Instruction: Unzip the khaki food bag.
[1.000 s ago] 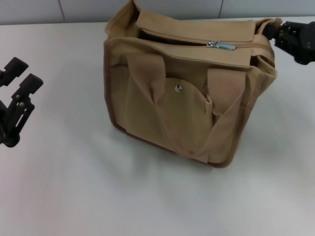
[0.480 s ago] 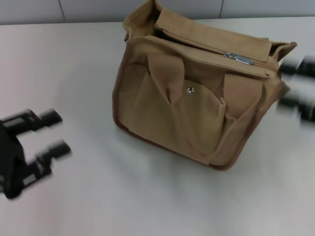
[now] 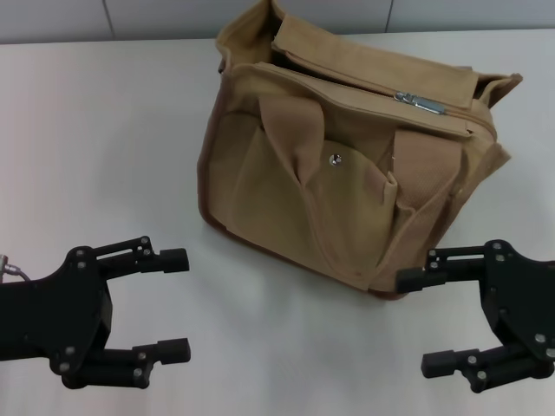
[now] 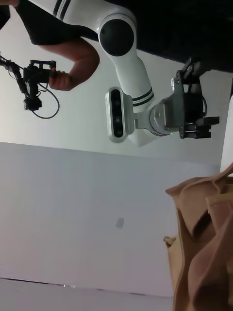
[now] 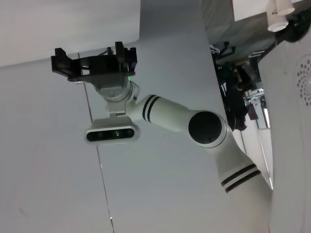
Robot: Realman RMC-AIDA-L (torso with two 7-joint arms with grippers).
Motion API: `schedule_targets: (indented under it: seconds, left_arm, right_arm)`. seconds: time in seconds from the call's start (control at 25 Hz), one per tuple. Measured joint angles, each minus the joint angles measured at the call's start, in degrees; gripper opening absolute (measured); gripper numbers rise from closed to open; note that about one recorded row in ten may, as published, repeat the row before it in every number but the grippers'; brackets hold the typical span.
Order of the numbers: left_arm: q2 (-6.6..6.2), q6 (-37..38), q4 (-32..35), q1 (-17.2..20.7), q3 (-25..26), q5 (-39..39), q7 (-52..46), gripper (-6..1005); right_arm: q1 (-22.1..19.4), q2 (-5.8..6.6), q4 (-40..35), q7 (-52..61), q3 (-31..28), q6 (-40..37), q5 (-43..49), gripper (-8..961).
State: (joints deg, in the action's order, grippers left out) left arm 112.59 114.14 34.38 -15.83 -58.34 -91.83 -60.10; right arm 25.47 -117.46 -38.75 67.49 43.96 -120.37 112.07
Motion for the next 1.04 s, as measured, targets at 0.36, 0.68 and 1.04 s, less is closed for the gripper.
schedule_targets:
  seconds: [0.36,0.68,1.04]
  left_arm:
    - [0.0,-0.1,0.1,-0.1,0.1,0.0,-0.1,834]
    - [0.05,0.0,0.0,0.4,0.1,0.0,-0.1,834]
    - [0.73,-0.1,-0.2,0.9,1.6,0.0,0.8,834]
  right_arm:
    - [0.0,-0.05,0.1,0.0,-0.2,0.0,0.1,754]
    - [-0.4,-0.15,0.1,-0.1,-0.4,0.0,0.1,754]
    - [-0.4,-0.52,0.3,-0.1,-0.5,-0.1,-0.1,754]
